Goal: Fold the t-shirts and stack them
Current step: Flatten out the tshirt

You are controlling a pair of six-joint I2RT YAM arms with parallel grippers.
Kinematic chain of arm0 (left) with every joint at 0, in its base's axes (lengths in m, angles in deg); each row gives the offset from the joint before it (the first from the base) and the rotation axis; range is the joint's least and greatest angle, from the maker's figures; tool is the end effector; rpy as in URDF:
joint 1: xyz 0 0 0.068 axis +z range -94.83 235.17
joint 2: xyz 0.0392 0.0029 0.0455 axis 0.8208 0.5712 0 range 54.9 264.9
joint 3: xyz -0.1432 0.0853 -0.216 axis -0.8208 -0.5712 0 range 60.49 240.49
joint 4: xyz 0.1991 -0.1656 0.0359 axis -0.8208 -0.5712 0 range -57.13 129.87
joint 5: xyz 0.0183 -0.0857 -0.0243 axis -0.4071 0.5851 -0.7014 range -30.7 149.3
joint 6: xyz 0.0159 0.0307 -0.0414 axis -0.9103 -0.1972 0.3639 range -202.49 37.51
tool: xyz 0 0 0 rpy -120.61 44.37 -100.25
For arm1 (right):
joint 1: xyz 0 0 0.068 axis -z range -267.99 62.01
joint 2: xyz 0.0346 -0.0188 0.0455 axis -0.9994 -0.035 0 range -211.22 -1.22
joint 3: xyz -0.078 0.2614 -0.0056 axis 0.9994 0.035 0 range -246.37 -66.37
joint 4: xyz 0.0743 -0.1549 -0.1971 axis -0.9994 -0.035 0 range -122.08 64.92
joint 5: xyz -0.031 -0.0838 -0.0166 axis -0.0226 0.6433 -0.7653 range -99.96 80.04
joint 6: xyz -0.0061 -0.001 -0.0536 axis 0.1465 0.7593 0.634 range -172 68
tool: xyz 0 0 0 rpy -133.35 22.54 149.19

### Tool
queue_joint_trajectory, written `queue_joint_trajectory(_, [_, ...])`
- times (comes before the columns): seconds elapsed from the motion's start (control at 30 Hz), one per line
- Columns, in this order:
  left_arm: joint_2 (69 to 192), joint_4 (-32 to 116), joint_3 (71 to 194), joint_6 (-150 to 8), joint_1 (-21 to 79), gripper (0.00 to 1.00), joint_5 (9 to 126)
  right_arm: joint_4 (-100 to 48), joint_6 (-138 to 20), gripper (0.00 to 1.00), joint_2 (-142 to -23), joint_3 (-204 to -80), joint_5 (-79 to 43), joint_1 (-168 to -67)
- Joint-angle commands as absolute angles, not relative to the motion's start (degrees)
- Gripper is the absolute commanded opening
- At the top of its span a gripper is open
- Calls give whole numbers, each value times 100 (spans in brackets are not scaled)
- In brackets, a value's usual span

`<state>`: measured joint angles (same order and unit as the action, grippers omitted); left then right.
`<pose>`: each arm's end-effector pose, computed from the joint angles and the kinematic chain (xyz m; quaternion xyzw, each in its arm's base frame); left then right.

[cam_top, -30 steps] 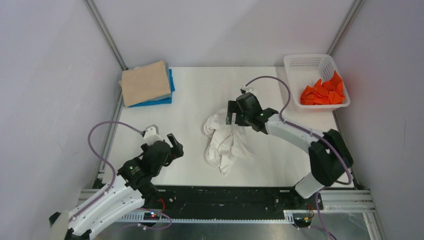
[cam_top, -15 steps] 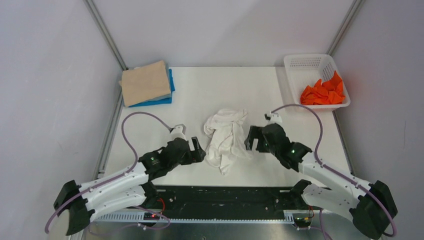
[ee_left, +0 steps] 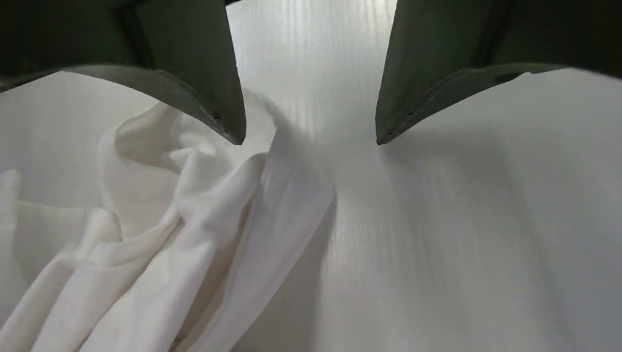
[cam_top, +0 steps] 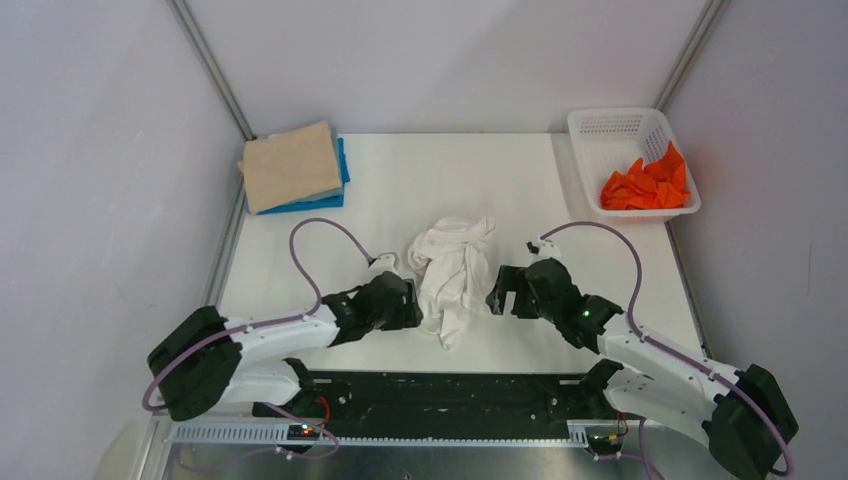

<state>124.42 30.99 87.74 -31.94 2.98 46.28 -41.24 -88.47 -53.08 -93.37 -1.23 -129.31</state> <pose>0.1396 -0.1670 0.1559 -0.0243 0.9375 -0.1913 0.2898 0.1439 0.1193 0.2010 -0.0069 0.9079 0.2056 0.3652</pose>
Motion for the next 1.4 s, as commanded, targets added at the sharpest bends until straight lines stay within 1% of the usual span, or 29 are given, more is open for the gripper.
queue_joint_trajectory(0.0, [12859, 3467, 9197, -3197, 258, 68, 4513, -3866, -8777, 97, -5551, -9326, -207, -12981])
queue_joint_trajectory(0.07, [13075, 3473, 9280, -3138, 256, 63, 4447, -3816, -8685, 95, -5665, -9326, -308, -13005])
queue_joint_trajectory(0.13, [13296, 3511, 9320, -3105, 260, 53, 4437, -3713, -8536, 92, -5814, -9326, -414, -13038])
queue_joint_trajectory(0.17, [13331, 3529, 9320, -3097, 260, 43, 4432, -3660, -8494, 89, -5882, -9326, -398, -13071])
queue_joint_trajectory(0.2, [13389, 3576, 9323, -3067, 261, 38, 4415, -3543, -8425, 87, -6033, -9326, -385, -13084])
queue_joint_trajectory(0.23, [13408, 3602, 9325, -3052, 261, 22, 4380, -3410, -8391, 86, -6123, -9331, -330, -13109])
queue_joint_trajectory(0.27, [13433, 3621, 9333, -3019, 261, 14, 4351, -3355, -8353, 84, -6322, -9337, -311, -13121])
queue_joint_trajectory(0.3, [13425, 3624, 9330, -2992, 261, 4, 4280, -3225, -8337, 84, -6508, -9355, -313, -13151])
queue_joint_trajectory(0.33, [13396, 3624, 9313, -2966, 261, 2, 4239, -3152, -8305, 82, -6607, -9363, -325, -13164])
queue_joint_trajectory(0.37, [13363, 3626, 9298, -2958, 261, 1, 4138, -3012, -8295, 81, -6790, -9379, -334, -13191])
queue_joint_trajectory(0.43, [13202, 3622, 9222, -2937, 260, 0, 3945, -2843, -8273, 75, -7046, -9405, -300, -13213])
queue_joint_trajectory(0.5, [12840, 3591, 9062, -2924, 263, 0, 3713, -2740, -8308, 63, -7264, -9458, -192, -13219])
queue_joint_trajectory(0.53, [12711, 3565, 9028, -2921, 266, 0, 3613, -2707, -8318, 47, -7323, -9493, -141, -13220])
queue_joint_trajectory(0.57, [12586, 3466, 8978, -2922, 269, 0, 3393, -2639, -8364, 35, -7378, -9506, -111, -13216])
queue_joint_trajectory(0.6, [12316, 3415, 8959, -2942, 269, 0, 3290, -2626, -8399, 15, -7384, -9556, -46, -13204])
queue_joint_trajectory(0.67, [11843, 3239, 8922, -3016, 269, 0, 2807, -2775, -8484, 0, -7287, -9678, 9, -13156])
queue_joint_trajectory(0.83, [10325, 2417, 8996, -3178, 301, 0, 1829, -3443, -8635, 0, -6196, -9918, 155, -12914])
queue_joint_trajectory(0.93, [9388, 1947, 9238, -3349, 355, 0, 1312, -4086, -8546, 0, -5084, -10115, -93, -12564])
queue_joint_trajectory(1.0, [8906, 1820, 9497, -3593, 380, 0, 1228, -4289, -8454, 0, -4421, -10297, -463, -12350])
queue_joint_trajectory(1.1, [8436, 1806, 9948, -4059, 395, 0, 1462, -4500, -8326, 0, -3610, -10851, -1192, -12071])
queue_joint_trajectory(1.23, [7996, 1809, 10649, -4635, 400, 0, 1587, -4802, -8116, 0, -3234, -11758, -1401, -11936])
queue_joint_trajectory(1.37, [7831, 1814, 11199, -5091, 396, 0, 1612, -4912, -7907, 0, -3315, -12417, -1344, -11871])
